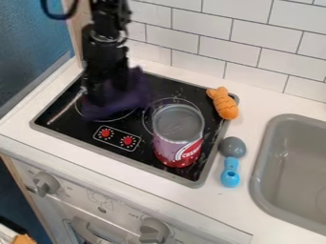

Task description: Placing the purple towel on the left side of the burner

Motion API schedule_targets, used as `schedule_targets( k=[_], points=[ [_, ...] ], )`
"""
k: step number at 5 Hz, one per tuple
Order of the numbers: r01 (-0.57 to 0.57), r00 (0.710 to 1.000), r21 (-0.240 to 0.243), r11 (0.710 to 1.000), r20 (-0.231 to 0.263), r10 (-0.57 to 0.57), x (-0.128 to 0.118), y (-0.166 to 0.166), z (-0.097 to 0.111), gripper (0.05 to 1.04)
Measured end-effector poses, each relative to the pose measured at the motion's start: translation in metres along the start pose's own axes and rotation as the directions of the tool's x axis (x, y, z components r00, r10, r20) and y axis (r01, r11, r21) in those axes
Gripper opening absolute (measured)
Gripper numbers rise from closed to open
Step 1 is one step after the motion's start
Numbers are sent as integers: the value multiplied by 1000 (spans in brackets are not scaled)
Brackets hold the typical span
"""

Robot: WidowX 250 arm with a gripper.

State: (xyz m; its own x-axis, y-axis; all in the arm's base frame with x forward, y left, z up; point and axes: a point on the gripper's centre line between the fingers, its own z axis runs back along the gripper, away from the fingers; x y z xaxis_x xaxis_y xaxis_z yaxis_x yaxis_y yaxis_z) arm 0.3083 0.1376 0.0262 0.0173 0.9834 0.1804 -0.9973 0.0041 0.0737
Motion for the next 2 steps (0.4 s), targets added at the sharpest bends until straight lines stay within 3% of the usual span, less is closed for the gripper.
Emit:
schedule_targets(
  k=[2],
  points=[
    [-75, 997, 61, 995, -7, 75, 16, 33, -4, 1000]
  ],
)
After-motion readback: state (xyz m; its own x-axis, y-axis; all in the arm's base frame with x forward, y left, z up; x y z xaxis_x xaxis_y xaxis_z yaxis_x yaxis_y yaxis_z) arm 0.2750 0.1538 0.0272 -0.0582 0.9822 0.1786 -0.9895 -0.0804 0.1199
